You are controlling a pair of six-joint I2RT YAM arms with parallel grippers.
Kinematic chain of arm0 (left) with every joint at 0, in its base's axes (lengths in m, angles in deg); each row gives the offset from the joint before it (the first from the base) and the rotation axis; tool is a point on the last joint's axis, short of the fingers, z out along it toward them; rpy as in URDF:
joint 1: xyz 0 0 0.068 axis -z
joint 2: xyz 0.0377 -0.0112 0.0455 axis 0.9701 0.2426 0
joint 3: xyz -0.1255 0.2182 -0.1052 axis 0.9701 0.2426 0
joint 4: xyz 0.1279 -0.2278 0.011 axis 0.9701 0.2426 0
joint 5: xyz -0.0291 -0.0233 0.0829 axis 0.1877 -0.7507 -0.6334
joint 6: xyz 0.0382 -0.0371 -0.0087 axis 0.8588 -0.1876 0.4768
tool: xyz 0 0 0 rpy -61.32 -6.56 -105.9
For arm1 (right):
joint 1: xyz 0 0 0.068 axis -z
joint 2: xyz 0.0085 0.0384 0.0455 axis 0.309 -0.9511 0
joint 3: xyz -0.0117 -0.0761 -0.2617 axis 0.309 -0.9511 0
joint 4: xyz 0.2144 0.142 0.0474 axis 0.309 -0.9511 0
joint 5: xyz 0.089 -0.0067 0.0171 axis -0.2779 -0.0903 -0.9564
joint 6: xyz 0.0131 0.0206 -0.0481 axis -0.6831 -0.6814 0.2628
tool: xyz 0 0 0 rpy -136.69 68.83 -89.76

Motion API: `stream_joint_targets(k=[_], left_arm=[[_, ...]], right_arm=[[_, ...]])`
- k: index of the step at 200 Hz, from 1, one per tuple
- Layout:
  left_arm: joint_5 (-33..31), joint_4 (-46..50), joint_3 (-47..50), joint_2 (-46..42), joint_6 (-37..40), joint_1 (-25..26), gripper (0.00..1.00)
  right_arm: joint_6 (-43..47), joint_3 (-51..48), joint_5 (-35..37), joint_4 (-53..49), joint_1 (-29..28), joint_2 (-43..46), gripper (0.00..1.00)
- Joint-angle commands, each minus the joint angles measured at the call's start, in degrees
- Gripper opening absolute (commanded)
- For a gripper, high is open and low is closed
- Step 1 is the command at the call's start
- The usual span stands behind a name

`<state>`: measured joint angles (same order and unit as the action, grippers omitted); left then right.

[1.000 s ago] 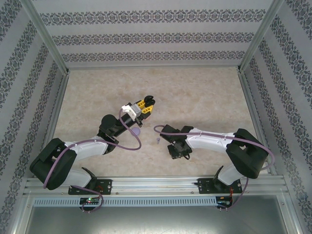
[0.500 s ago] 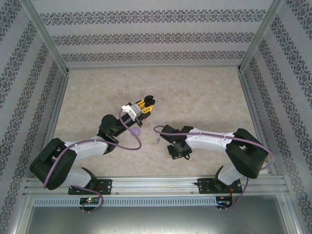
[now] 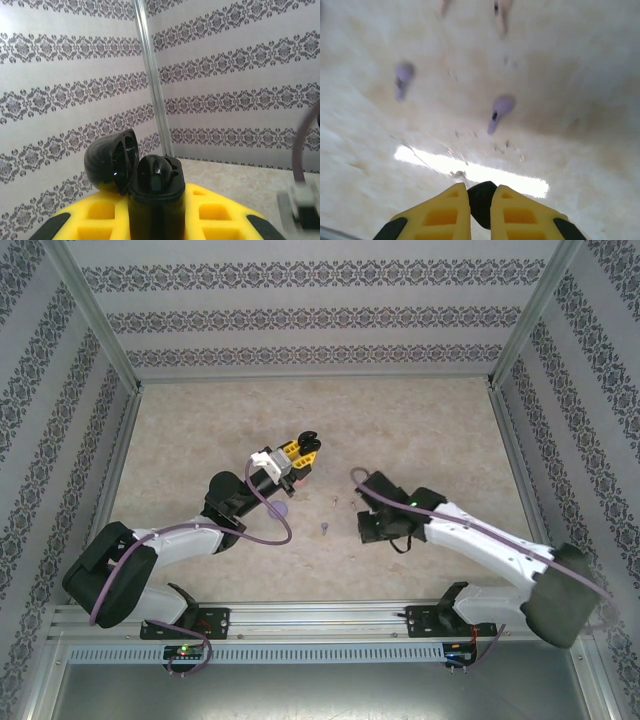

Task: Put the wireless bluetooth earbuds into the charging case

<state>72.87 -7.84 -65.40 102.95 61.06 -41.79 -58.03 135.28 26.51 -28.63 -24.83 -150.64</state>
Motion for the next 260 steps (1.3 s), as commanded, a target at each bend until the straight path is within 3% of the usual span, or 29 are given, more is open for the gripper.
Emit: stream_joint_targets(k=[1,37,84,172,260], left_arm=[[1.75,-0.42,-2.45,-0.18,0.61,0.89,0.0],[3.64,-0.11,-4.31,0.42,1.96,0.94,0.0],[6.73,2.04,-8.8,2.99,5.27,0.92,0.0],[7.47,-1.82,-14.61,10.99,1.24,1.41,0.0],[6.99,-2.09,-14.79,11.32,1.13,2.06,0.0]], right_arm=[[1.4,5.38,0.22,-0.96,3.75,4.67,0.12],[4.92,16.83,-0.21,2.81,9.32,6.25,0.13],[9.53,26.43,-1.83,14.3,9.72,3.49,0.14],[11.77,20.82,-3.94,33.2,5.86,3.76,0.16],[7.99,16.74,-6.04,37.14,5.51,1.15,0.16]])
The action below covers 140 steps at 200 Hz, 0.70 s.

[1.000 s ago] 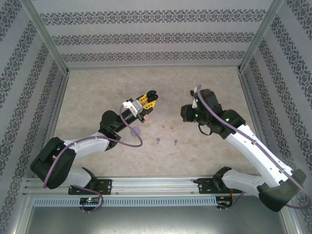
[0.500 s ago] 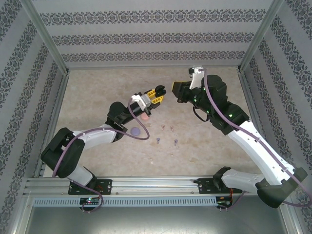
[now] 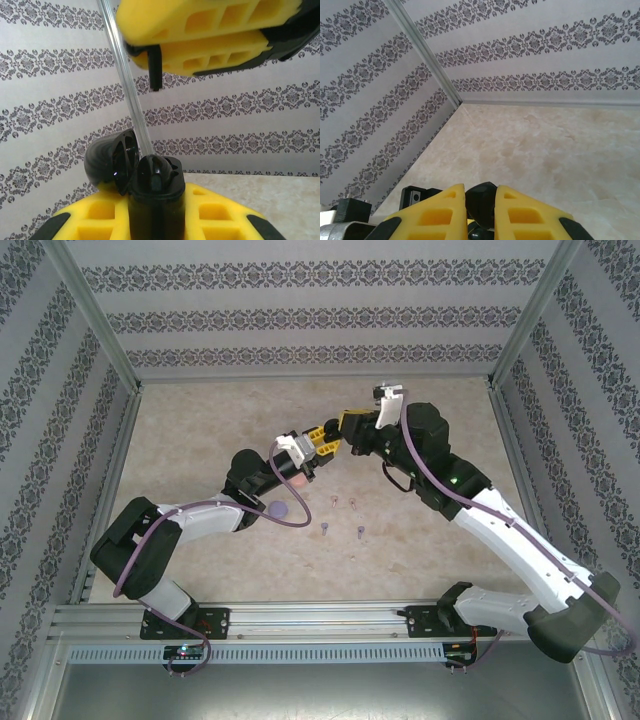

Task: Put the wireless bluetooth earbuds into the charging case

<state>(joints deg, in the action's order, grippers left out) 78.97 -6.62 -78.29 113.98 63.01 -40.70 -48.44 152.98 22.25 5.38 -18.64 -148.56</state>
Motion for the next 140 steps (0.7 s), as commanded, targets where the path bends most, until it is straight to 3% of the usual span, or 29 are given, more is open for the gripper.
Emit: stream_joint_targets(k=[1,140], left_arm=[[0.92,-3.32,-1.89,0.24,-0.82,0.96,0.0],[0.3,-3.39,-1.12,-0.83,-0.47,1.03,0.0]], right_arm=[[-1.62,-1.01,-1.83,3.18,-0.65,-0.94,0.16],[-4.1,-4.53,-2.26,3.83,-0.54,-2.07,0.15]])
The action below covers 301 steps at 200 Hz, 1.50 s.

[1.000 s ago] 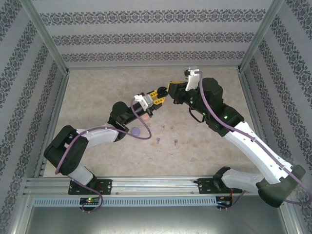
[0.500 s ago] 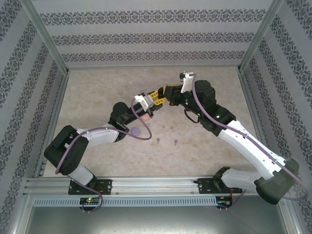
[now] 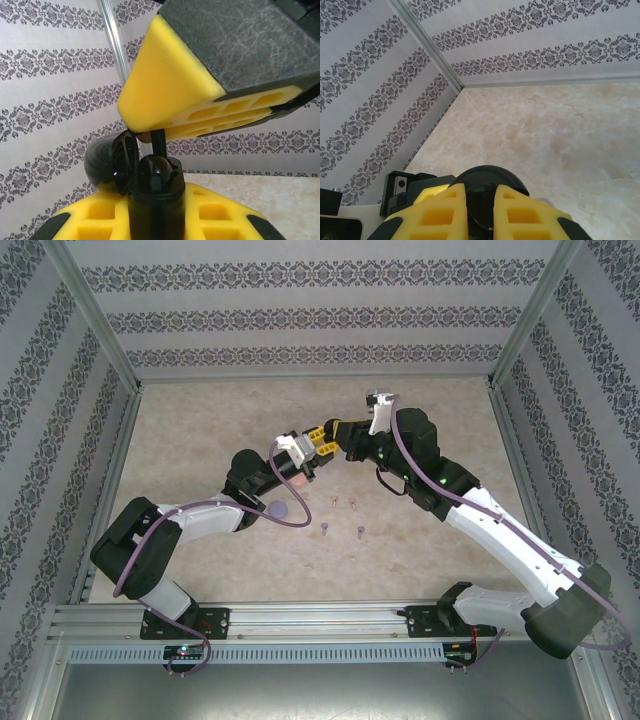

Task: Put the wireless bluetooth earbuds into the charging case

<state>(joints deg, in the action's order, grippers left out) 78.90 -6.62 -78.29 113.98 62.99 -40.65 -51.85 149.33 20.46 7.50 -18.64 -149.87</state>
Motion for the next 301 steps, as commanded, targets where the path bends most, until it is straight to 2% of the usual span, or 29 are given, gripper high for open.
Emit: stream_joint_targets(k=[1,68,132,169,182,206,230,279,301], left_arm=[[0.38,-3.4,-1.11,-0.89,-0.45,1.03,0.0],[0.04,-3.76,-0.99,-1.11,-0.44,1.1,0.0],[-0.57,-4.02,-1.28,-0.82,-0.53,1.08,0.0],[-0.66,-4.07,-1.31,-0.66,-0.71,1.08,0.0],[-0.68,-4.02,-1.25,-0.56,-0.79,1.08,0.0],[-0.65,-3.85,-1.17,-0.26,-1.02,1.17,0.0],[-0.83,-4.02,-1.03,0.02,-1.25,1.35,0.0],[-1.1,-4.98,-0.79,1.33,-1.98,1.77,0.0],[-1.18,-5.24,-0.82,1.7,-2.14,1.87,0.0]], right_arm=[[-0.69,-0.86,-0.49,1.75,-0.54,-0.77,0.15],[-1.22,-2.0,-1.2,1.18,0.35,-0.79,0.15],[-0.26,-2.49,-6.4,-1.01,-0.03,-1.73,0.14],[-0.29,-3.01,-5.69,-2.05,-0.01,-2.17,0.16],[-0.46,-2.87,-5.41,-2.06,0.15,-2.2,0.2],[-1.31,-1.37,-3.69,-2.11,0.34,-2.04,0.4],[-2.2,0.74,-2.05,-1.88,0.98,-1.6,0.56],[-2.41,4.32,-0.95,-2.93,2.31,0.2,0.71],[-2.8,4.19,-0.43,-3.5,3.13,2.02,0.73]])
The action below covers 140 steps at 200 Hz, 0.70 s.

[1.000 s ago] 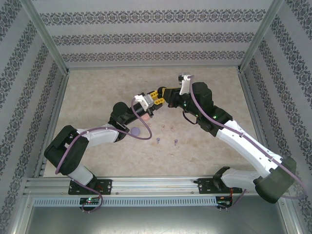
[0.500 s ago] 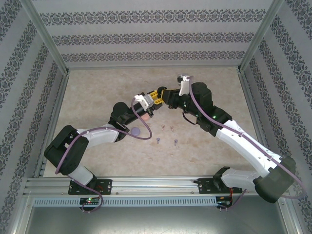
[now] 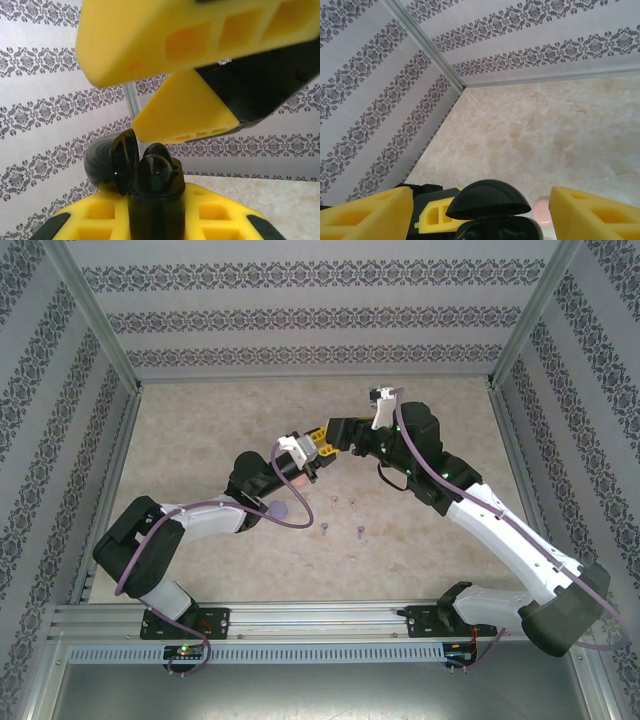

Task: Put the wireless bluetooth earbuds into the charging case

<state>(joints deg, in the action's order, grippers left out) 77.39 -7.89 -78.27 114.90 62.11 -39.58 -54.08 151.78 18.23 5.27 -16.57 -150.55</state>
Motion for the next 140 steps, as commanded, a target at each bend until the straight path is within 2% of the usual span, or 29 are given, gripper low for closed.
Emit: stream_joint_targets(k=[1,26,44,79,95,124,140], left_arm=[[0.33,-3.94,-0.85,0.78,-1.25,0.8,0.0],[0.32,-3.53,-0.51,0.74,-1.19,0.81,0.0],[1.02,-2.47,-0.15,0.44,-1.15,0.8,0.0],[3.54,1.02,0.53,-0.24,-0.41,0.8,0.0],[4.77,3.1,0.54,-0.54,0.0,0.8,0.0],[6.22,5.01,0.62,-0.77,0.08,0.8,0.0],[6.02,5.16,0.68,-0.89,-0.05,0.8,0.0]], right_arm=[[-0.66,1.69,1.88,-1.3,1.06,2.83,0.74],[-1.62,1.96,2.54,-3.41,2.98,4.26,0.75],[-2.02,5.09,0.68,-8.71,5.27,2.15,0.7],[-0.39,14.41,-6.35,-19.73,8.02,-6.91,0.38],[0.67,18.38,-9.57,-22.57,8.12,-11.09,0.28],[1.69,22.88,-13.82,-26.03,7.99,-17.25,0.15],[2.58,24.19,-14.97,-28.21,7.62,-19.36,0.12]])
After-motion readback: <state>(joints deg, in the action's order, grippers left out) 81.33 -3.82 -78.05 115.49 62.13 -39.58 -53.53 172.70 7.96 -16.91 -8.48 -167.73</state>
